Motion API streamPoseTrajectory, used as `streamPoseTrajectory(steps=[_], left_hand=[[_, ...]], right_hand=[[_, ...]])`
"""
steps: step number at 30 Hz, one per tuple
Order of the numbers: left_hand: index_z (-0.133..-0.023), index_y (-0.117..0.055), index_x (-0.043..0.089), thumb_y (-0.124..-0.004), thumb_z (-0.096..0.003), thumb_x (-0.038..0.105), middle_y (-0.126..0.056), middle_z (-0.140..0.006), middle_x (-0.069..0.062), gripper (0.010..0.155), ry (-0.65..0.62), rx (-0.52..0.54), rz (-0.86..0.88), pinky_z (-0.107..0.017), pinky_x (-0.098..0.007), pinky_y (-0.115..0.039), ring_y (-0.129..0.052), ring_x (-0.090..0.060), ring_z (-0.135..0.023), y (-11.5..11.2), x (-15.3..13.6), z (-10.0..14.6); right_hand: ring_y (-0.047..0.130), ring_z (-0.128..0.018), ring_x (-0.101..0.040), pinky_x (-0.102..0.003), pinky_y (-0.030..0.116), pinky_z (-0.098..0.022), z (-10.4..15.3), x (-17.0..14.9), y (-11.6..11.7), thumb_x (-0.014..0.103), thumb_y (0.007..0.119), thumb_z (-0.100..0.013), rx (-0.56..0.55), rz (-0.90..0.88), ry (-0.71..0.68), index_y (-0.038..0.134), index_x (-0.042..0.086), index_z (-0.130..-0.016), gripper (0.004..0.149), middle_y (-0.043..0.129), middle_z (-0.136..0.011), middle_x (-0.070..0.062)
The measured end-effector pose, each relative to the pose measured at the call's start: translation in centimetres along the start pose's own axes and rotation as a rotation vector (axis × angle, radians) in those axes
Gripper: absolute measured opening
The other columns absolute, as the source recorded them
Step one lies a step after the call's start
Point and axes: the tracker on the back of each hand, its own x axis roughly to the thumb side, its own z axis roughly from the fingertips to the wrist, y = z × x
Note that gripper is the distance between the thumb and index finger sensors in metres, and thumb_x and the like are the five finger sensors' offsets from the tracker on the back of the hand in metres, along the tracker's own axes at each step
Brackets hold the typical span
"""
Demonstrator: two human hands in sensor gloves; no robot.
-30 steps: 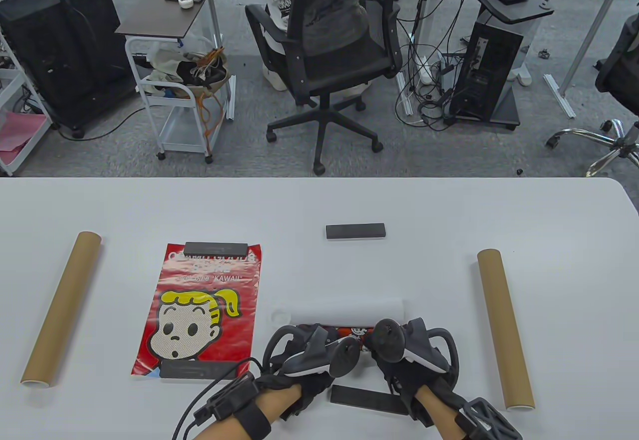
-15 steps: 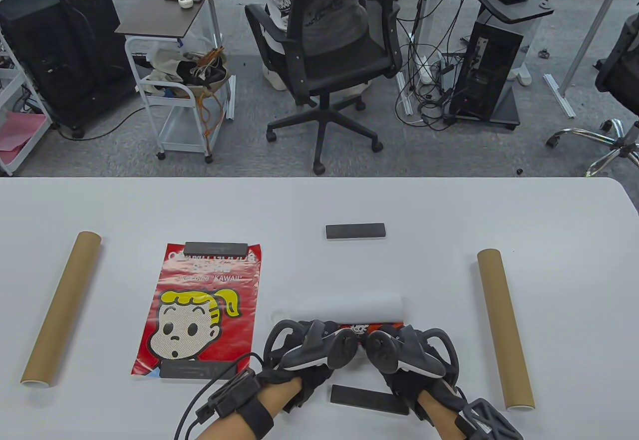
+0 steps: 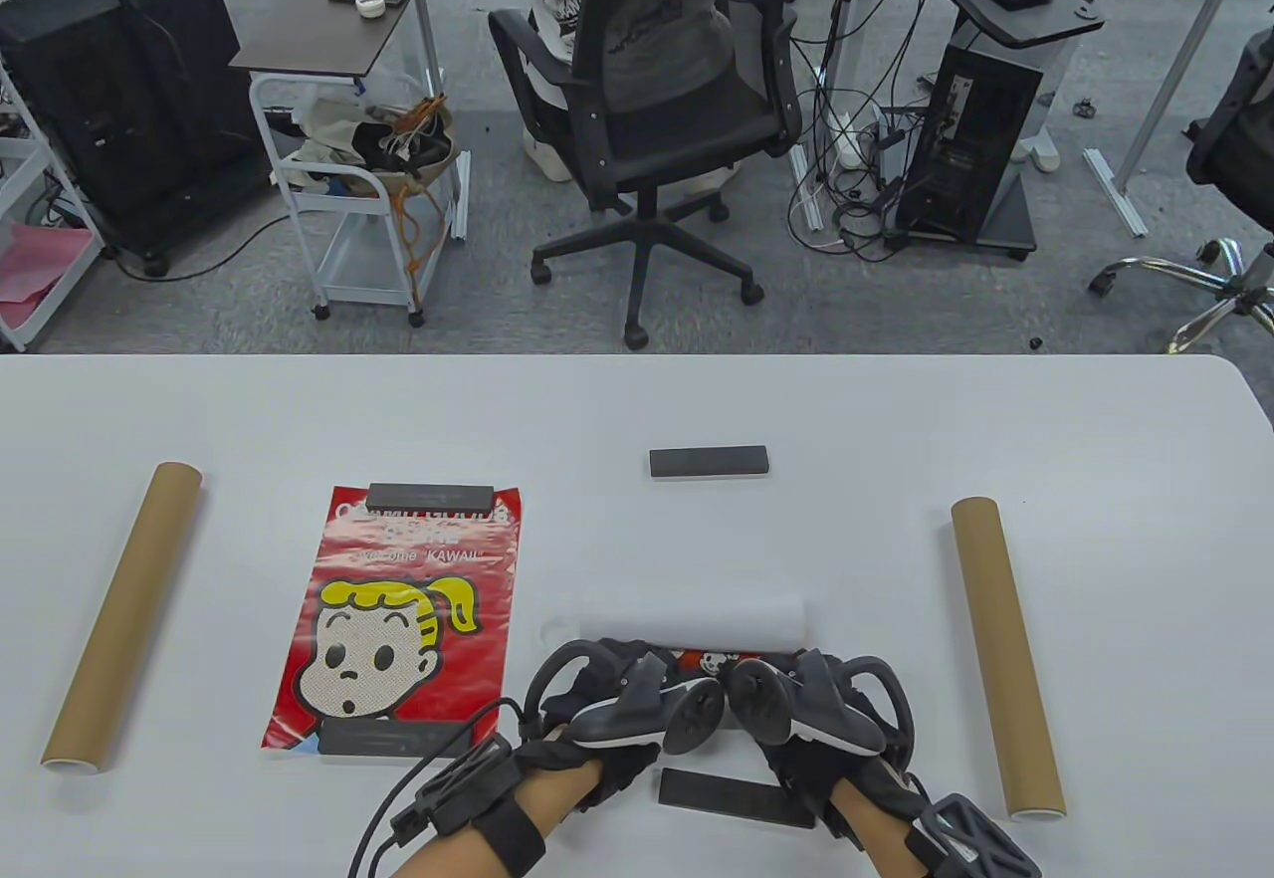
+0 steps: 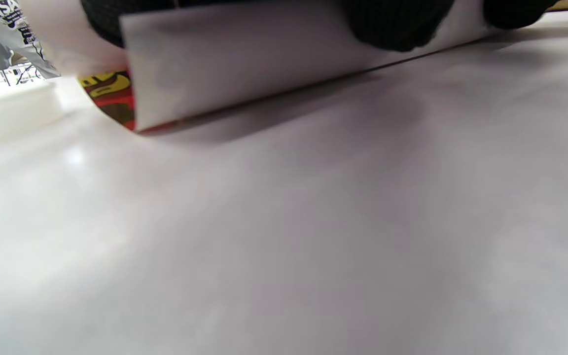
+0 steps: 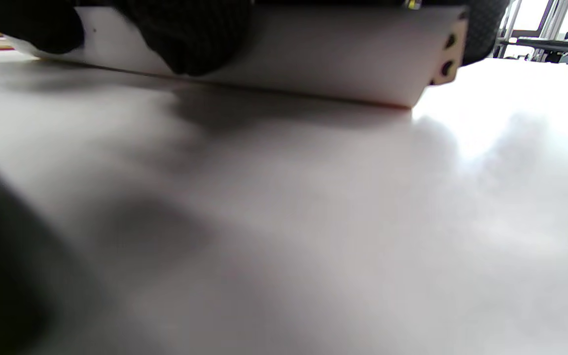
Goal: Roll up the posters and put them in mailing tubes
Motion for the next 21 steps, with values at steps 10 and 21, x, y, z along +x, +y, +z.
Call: streamPoseTrajectory(steps=[10, 21], left_hand=[[-0.100, -0.058, 0.041, -0.075, -0.0461, 0.042, -0.077, -0.098, -0.002, 0.056, 0.018, -0.039, 0.021, -0.065, -0.058, -0.071, -0.087, -0.032, -0.086, -0.33, -0.11, -0.14], [-0.104, -0.048, 0.040, -0.075, -0.0459, 0.046, -0.064, -0.106, -0.007, 0.064, 0.045, -0.081, 0.042, -0.067, -0.059, -0.068, -0.080, -0.034, -0.091, -0.60, -0.58, -0.15]], right_hand=[[0.061, -0.083, -0.044, -0.066, 0.057, -0.063, -0.35, -0.19, 0.76, 0.029, 0.071, -0.046, 0.098, -0.003, 0.042, 0.057, 0.031, -0.092, 0.048, 0.052, -0.097, -0.016], [0.073, -0.081, -0.041, -0.066, 0.061, -0.062, -0.25, -0.14, 0.28, 0.026, 0.075, -0.044, 0.022, 0.039, 0.048, 0.064, 0.027, -0.088, 0.045, 0.072, -0.087, -0.007]])
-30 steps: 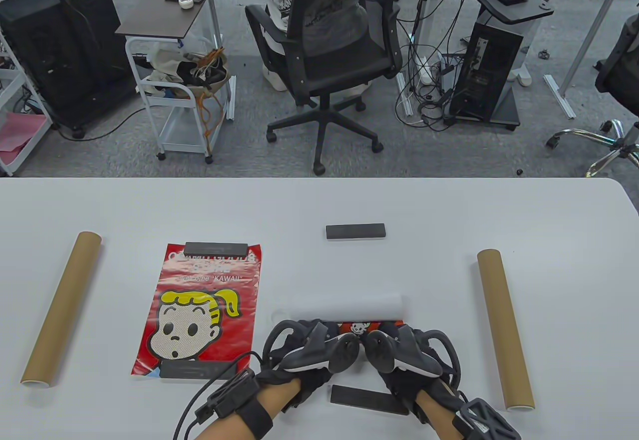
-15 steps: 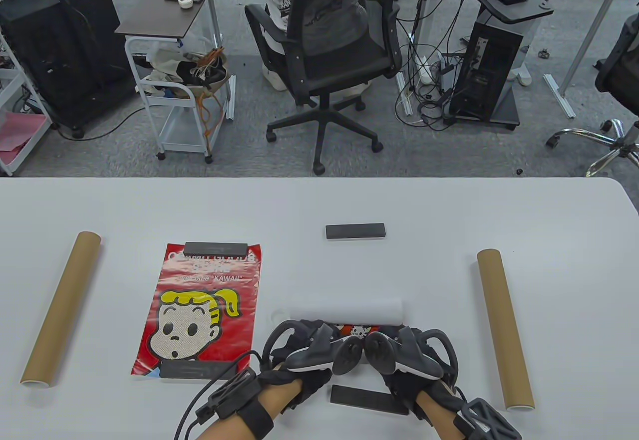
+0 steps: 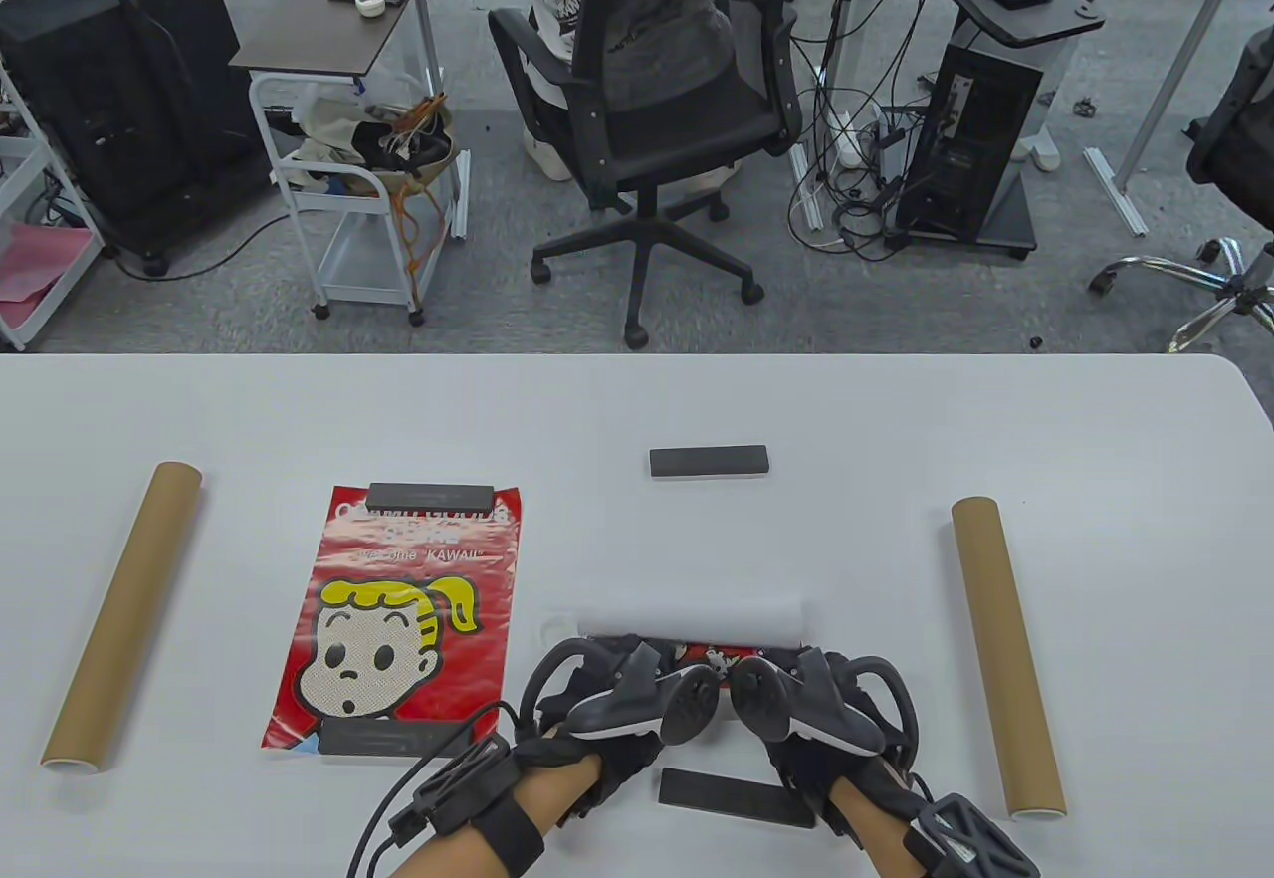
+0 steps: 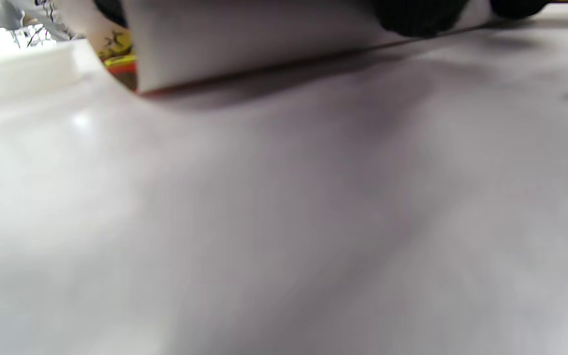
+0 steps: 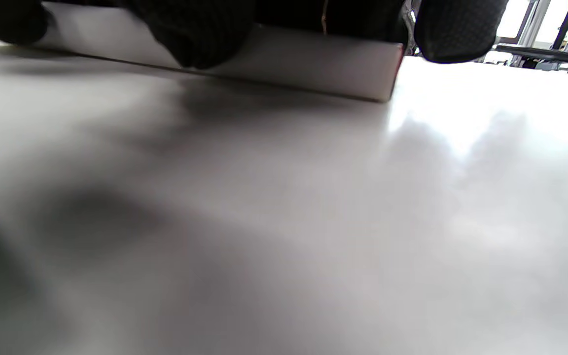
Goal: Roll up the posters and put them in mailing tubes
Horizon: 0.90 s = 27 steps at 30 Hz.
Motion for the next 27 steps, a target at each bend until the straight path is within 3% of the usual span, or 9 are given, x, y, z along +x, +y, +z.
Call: streamPoseTrajectory(steps=[5, 8, 10, 13, 15, 17, 18, 23, 27], left_hand=[[-0.098, -0.060, 0.036, -0.076, -0.0467, 0.036, -0.082, -0.092, -0.001, 0.054, -0.010, 0.049, -0.039, -0.065, -0.057, -0.072, -0.089, -0.029, -0.083, 0.3, 0.1, -0.1], [-0.096, -0.065, 0.035, -0.075, -0.0464, 0.035, -0.085, -0.088, 0.000, 0.051, -0.014, 0.026, -0.025, -0.065, -0.056, -0.074, -0.091, -0.028, -0.080, 0.6, 0.1, 0.0], [-0.098, -0.064, 0.035, -0.074, -0.0468, 0.039, -0.084, -0.090, -0.002, 0.052, -0.007, 0.002, 0.016, -0.065, -0.058, -0.072, -0.090, -0.031, -0.081, 0.7, -0.1, 0.0], [-0.105, -0.043, 0.035, -0.075, -0.0465, 0.044, -0.061, -0.106, -0.010, 0.067, 0.007, -0.005, 0.017, -0.066, -0.059, -0.068, -0.082, -0.034, -0.088, 0.2, -0.1, 0.1], [-0.101, -0.046, 0.038, -0.075, -0.0466, 0.043, -0.061, -0.105, -0.009, 0.062, 0.001, 0.013, -0.050, -0.066, -0.058, -0.069, -0.083, -0.033, -0.087, 0.0, 0.1, 0.0], [-0.100, -0.049, 0.036, -0.073, -0.0480, 0.039, -0.070, -0.100, -0.005, 0.057, 0.000, 0.008, -0.067, -0.066, -0.058, -0.070, -0.084, -0.032, -0.086, 0.1, 0.1, 0.0], [-0.099, -0.053, 0.035, -0.074, -0.0472, 0.038, -0.075, -0.096, -0.004, 0.056, -0.003, 0.028, -0.054, -0.065, -0.057, -0.071, -0.087, -0.032, -0.084, 0.2, 0.2, 0.0], [-0.096, -0.062, 0.035, -0.071, -0.0477, 0.034, -0.083, -0.091, -0.003, 0.049, -0.010, 0.044, -0.020, -0.062, -0.056, -0.076, -0.093, -0.030, -0.078, 0.4, 0.1, 0.1], [-0.105, -0.046, 0.034, -0.074, -0.0469, 0.044, -0.063, -0.106, -0.007, 0.065, 0.005, -0.049, -0.060, -0.068, -0.060, -0.066, -0.077, -0.035, -0.093, -0.3, 0.0, 0.1]], right_hand=[[0.051, -0.090, -0.045, -0.068, 0.049, -0.067, 0.1, -0.6, 0.4, 0.029, 0.072, -0.046, 0.127, -0.080, 0.009, 0.040, 0.029, -0.097, 0.060, 0.037, -0.102, -0.013], [0.063, -0.085, -0.043, -0.067, 0.053, -0.065, 0.3, -0.8, -0.3, 0.028, 0.076, -0.045, 0.001, -0.050, 0.006, 0.046, 0.026, -0.093, 0.057, 0.054, -0.095, -0.010], [0.070, -0.082, -0.041, -0.067, 0.056, -0.064, 0.2, -0.6, -0.1, 0.026, 0.076, -0.045, 0.023, -0.039, -0.019, 0.059, 0.024, -0.088, 0.047, 0.068, -0.087, -0.009], [0.072, -0.083, -0.040, -0.066, 0.058, -0.063, 0.2, -0.3, 0.0, 0.024, 0.073, -0.045, -0.003, -0.003, 0.010, 0.063, 0.026, -0.088, 0.044, 0.071, -0.088, -0.008], [0.066, -0.086, -0.042, -0.068, 0.057, -0.063, 0.0, -0.3, 0.2, 0.024, 0.071, -0.046, 0.049, -0.007, 0.027, 0.060, 0.027, -0.091, 0.047, 0.061, -0.096, -0.011], [0.047, -0.092, -0.045, -0.069, 0.047, -0.067, 0.1, -0.4, 0.6, 0.026, 0.069, -0.048, 0.184, -0.055, 0.038, 0.041, 0.030, -0.097, 0.056, 0.036, -0.104, -0.016], [0.044, -0.093, -0.045, -0.068, 0.045, -0.068, 0.3, -0.5, 0.7, 0.028, 0.069, -0.048, 0.160, -0.073, 0.037, 0.033, 0.030, -0.098, 0.062, 0.030, -0.104, -0.015], [0.069, -0.083, -0.040, -0.066, 0.057, -0.064, 0.3, -0.2, 0.1, 0.025, 0.073, -0.046, 0.003, -0.011, -0.003, 0.057, 0.025, -0.089, 0.047, 0.066, -0.089, -0.010], [0.056, -0.089, -0.041, -0.067, 0.053, -0.065, 0.0, -0.3, 0.6, 0.024, 0.068, -0.047, 0.099, -0.019, 0.041, 0.051, 0.030, -0.094, 0.051, 0.050, -0.100, -0.011]])
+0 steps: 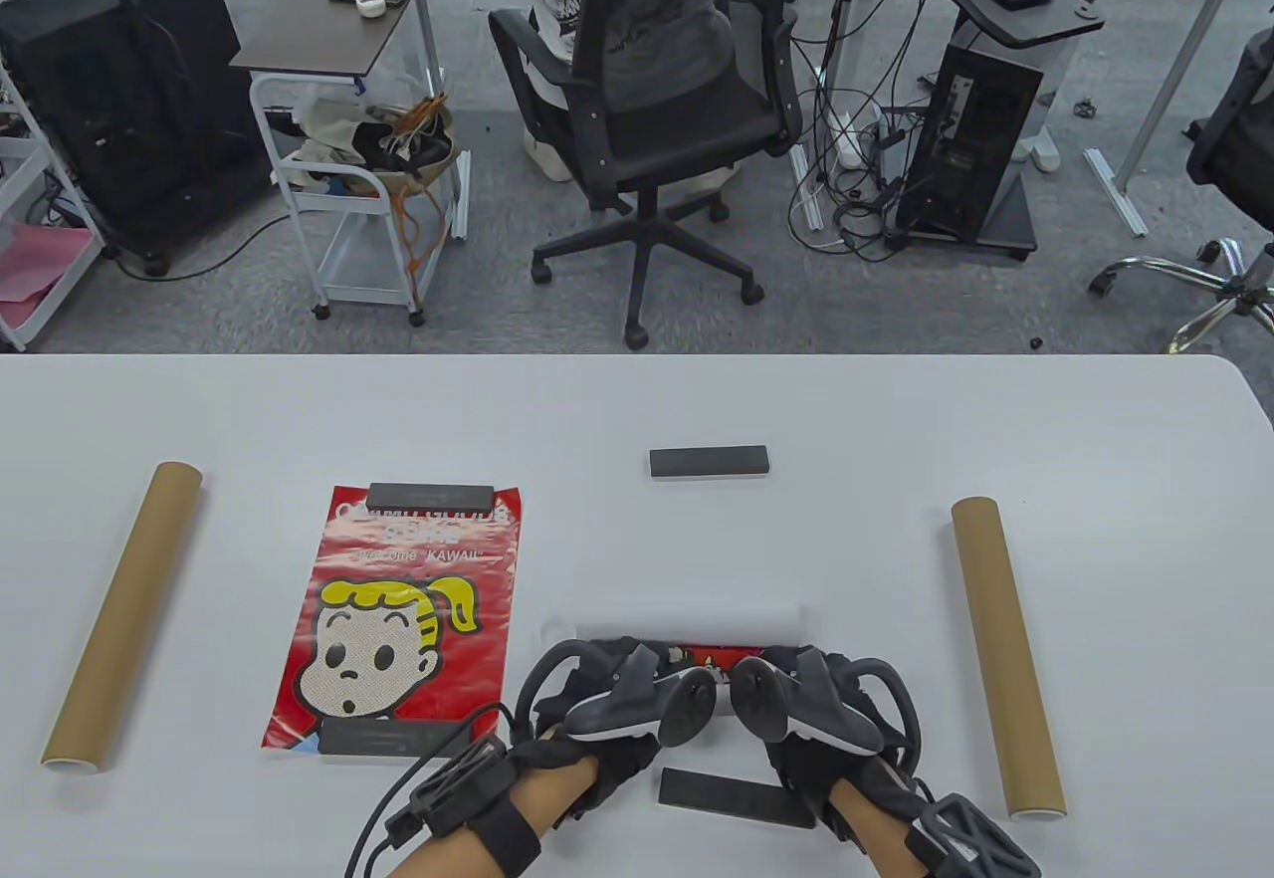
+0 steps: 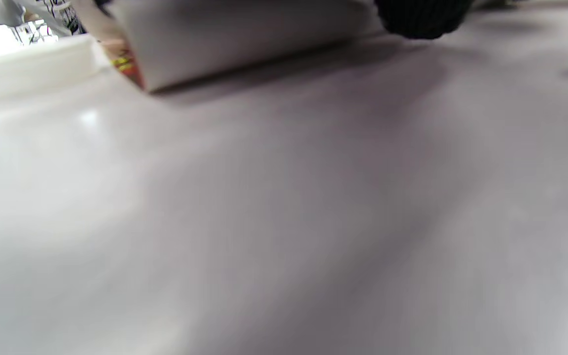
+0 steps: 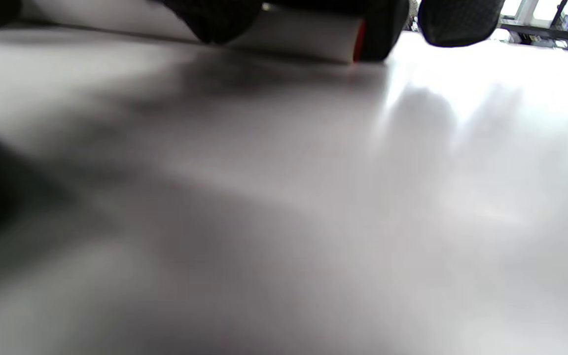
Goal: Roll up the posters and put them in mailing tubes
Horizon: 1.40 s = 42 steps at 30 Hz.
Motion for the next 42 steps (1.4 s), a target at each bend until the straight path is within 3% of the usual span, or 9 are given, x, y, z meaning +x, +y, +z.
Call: streamPoseTrajectory(steps=[4, 8, 15, 18, 20, 23, 29, 34, 42], left_hand=[[-0.100, -0.057, 0.033, -0.075, -0.0469, 0.031, -0.080, -0.093, -0.003, 0.056, -0.008, 0.075, -0.034, -0.066, -0.058, -0.073, -0.090, -0.029, -0.082, 0.4, 0.2, -0.1], [-0.100, -0.059, 0.032, -0.074, -0.0468, 0.033, -0.081, -0.092, -0.004, 0.056, -0.013, 0.047, 0.003, -0.065, -0.058, -0.072, -0.089, -0.031, -0.081, 0.4, 0.2, 0.1], [-0.102, -0.050, 0.033, -0.075, -0.0473, 0.034, -0.074, -0.098, -0.004, 0.060, 0.000, 0.068, -0.061, -0.066, -0.058, -0.071, -0.087, -0.031, -0.085, 0.1, 0.1, 0.1], [-0.100, -0.056, 0.033, -0.074, -0.0471, 0.031, -0.080, -0.093, -0.003, 0.056, -0.006, 0.046, -0.029, -0.064, -0.058, -0.073, -0.091, -0.029, -0.080, 0.4, 0.0, 0.2], [-0.100, -0.057, 0.033, -0.074, -0.0474, 0.032, -0.080, -0.093, -0.004, 0.055, -0.010, 0.032, -0.006, -0.065, -0.057, -0.073, -0.090, -0.030, -0.080, 0.5, -0.1, 0.2], [-0.106, -0.043, 0.035, -0.075, -0.0475, 0.039, -0.065, -0.106, -0.007, 0.066, 0.000, -0.005, -0.001, -0.067, -0.059, -0.068, -0.081, -0.034, -0.089, 0.1, -0.2, 0.1], [-0.102, -0.054, 0.034, -0.075, -0.0467, 0.031, -0.081, -0.093, -0.002, 0.059, -0.019, 0.063, -0.074, -0.065, -0.057, -0.074, -0.092, -0.028, -0.078, 0.4, 0.2, 0.2], [-0.106, -0.045, 0.036, -0.073, -0.0477, 0.036, -0.065, -0.107, -0.006, 0.065, -0.013, 0.006, -0.046, -0.068, -0.059, -0.068, -0.081, -0.034, -0.092, 0.2, 0.2, 0.2], [-0.103, -0.051, 0.035, -0.073, -0.0477, 0.033, -0.073, -0.100, -0.004, 0.060, -0.009, 0.018, -0.061, -0.067, -0.059, -0.069, -0.085, -0.032, -0.085, 0.2, 0.2, 0.2]], right_hand=[[0.048, -0.092, -0.044, -0.067, 0.047, -0.067, 0.5, -0.4, -0.6, 0.027, 0.070, -0.047, -0.025, -0.042, -0.005, 0.035, 0.031, -0.097, 0.061, 0.034, -0.103, -0.014], [0.071, -0.082, -0.043, -0.067, 0.057, -0.062, 0.8, 0.0, -1.6, 0.024, 0.073, -0.045, -0.094, -0.050, -0.063, 0.064, 0.022, -0.088, 0.044, 0.070, -0.089, -0.013], [0.040, -0.096, -0.046, -0.069, 0.044, -0.068, 0.5, -0.3, -0.5, 0.027, 0.070, -0.048, 0.126, -0.061, -0.016, 0.029, 0.031, -0.097, 0.064, 0.028, -0.106, -0.014], [0.053, -0.091, -0.046, -0.068, 0.051, -0.065, 1.3, -0.2, -1.8, 0.026, 0.072, -0.046, -0.066, -0.067, -0.039, 0.045, 0.027, -0.095, 0.056, 0.045, -0.101, -0.014], [0.064, -0.088, -0.045, -0.069, 0.054, -0.064, 1.3, 0.1, -1.9, 0.024, 0.072, -0.046, -0.025, -0.067, -0.053, 0.055, 0.022, -0.094, 0.051, 0.063, -0.096, -0.014], [0.047, -0.095, -0.045, -0.067, 0.051, -0.066, 0.7, 0.4, -0.6, 0.026, 0.071, -0.047, 0.143, -0.014, -0.011, 0.036, 0.026, -0.098, 0.061, 0.040, -0.105, -0.010], [0.055, -0.093, -0.047, -0.068, 0.053, -0.064, 1.6, 0.6, -1.9, 0.026, 0.072, -0.045, -0.060, -0.043, -0.039, 0.048, 0.023, -0.096, 0.056, 0.049, -0.101, -0.015], [0.046, -0.096, -0.045, -0.069, 0.049, -0.066, 0.8, 0.8, -0.5, 0.025, 0.071, -0.047, 0.126, -0.018, -0.040, 0.037, 0.025, -0.098, 0.061, 0.041, -0.104, -0.011], [0.062, -0.091, -0.046, -0.069, 0.054, -0.064, 1.4, 1.2, -1.5, 0.025, 0.071, -0.046, 0.049, -0.030, -0.094, 0.050, 0.022, -0.096, 0.054, 0.057, -0.100, -0.013]])
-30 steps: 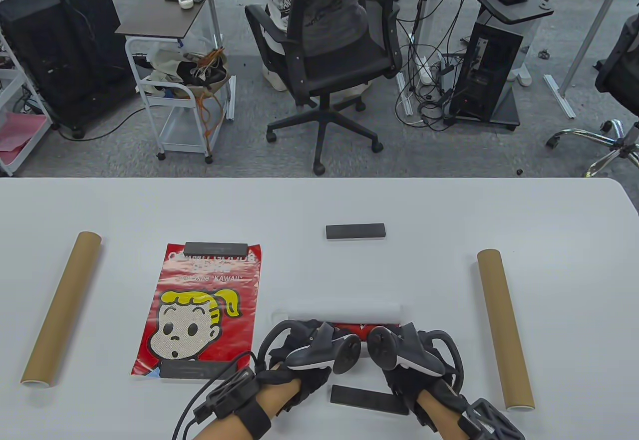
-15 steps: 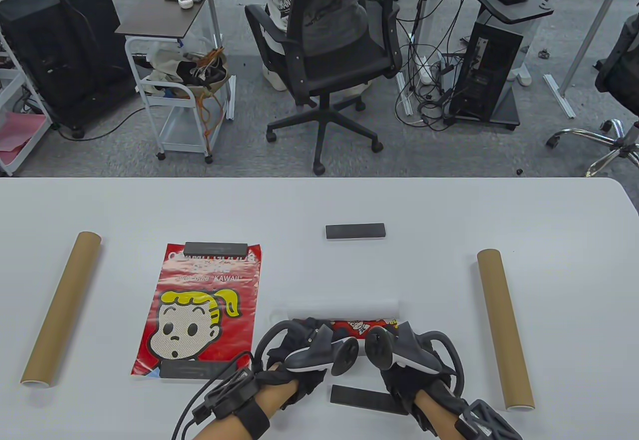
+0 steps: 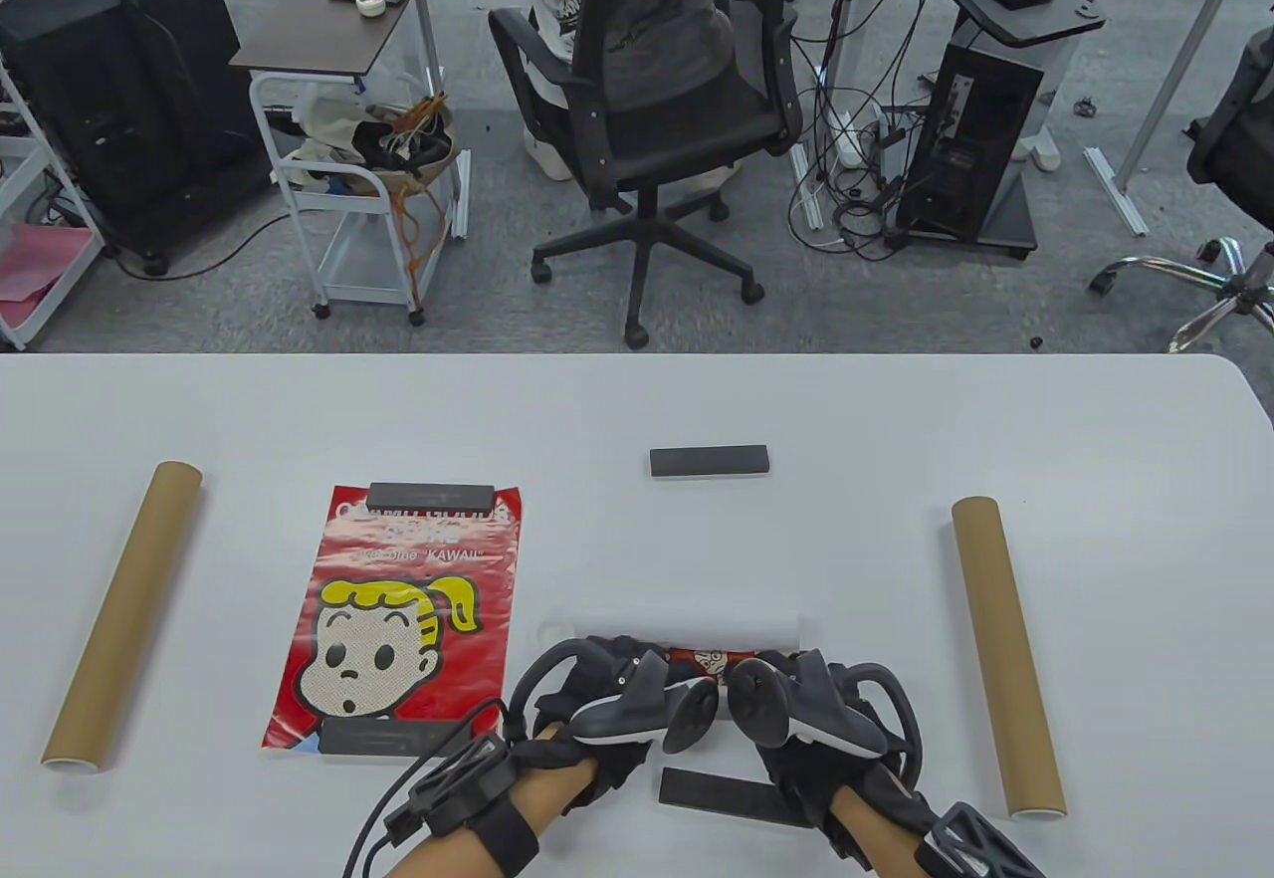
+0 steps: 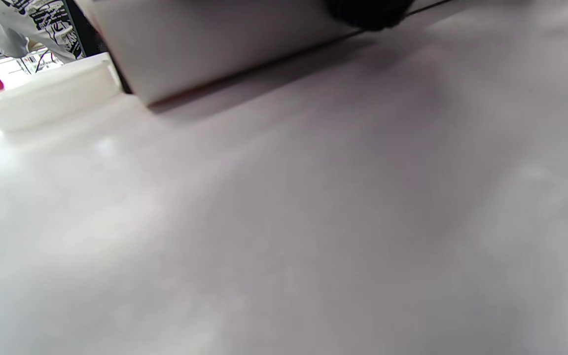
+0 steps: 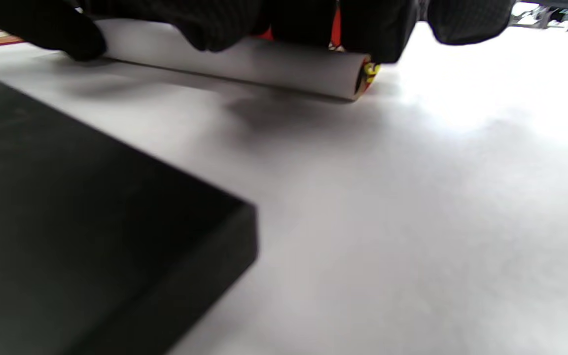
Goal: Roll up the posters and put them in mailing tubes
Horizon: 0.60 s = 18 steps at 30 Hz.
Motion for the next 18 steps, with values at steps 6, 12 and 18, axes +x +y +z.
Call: streamPoseTrajectory(steps=[6, 12, 18], left_hand=[[-0.104, -0.043, 0.036, -0.072, -0.0489, 0.034, -0.064, -0.104, -0.005, 0.062, 0.030, 0.000, -0.010, -0.068, -0.059, -0.067, -0.080, -0.032, -0.089, -0.3, -0.5, 0.1], [-0.103, -0.051, 0.036, -0.073, -0.0478, 0.033, -0.073, -0.100, -0.003, 0.059, 0.002, 0.035, -0.008, -0.066, -0.058, -0.070, -0.086, -0.031, -0.085, -0.1, -0.3, 0.2], [-0.104, -0.043, 0.033, -0.071, -0.0493, 0.034, -0.064, -0.104, -0.005, 0.062, 0.035, -0.016, -0.014, -0.069, -0.058, -0.066, -0.079, -0.032, -0.090, -0.3, -0.5, 0.2]], right_hand=[[0.047, -0.096, -0.045, -0.069, 0.050, -0.066, -0.6, -0.1, 0.7, 0.025, 0.070, -0.047, 0.053, 0.009, 0.034, 0.037, 0.023, -0.098, 0.061, 0.043, -0.104, -0.013], [0.066, -0.088, -0.044, -0.068, 0.056, -0.063, 0.1, 0.5, -0.2, 0.024, 0.071, -0.046, -0.074, 0.013, -0.024, 0.054, 0.020, -0.094, 0.052, 0.060, -0.097, -0.014], [0.047, -0.097, -0.043, -0.069, 0.051, -0.066, -0.7, 0.1, 0.9, 0.025, 0.070, -0.047, 0.036, 0.019, 0.018, 0.036, 0.023, -0.098, 0.061, 0.042, -0.104, -0.012]])
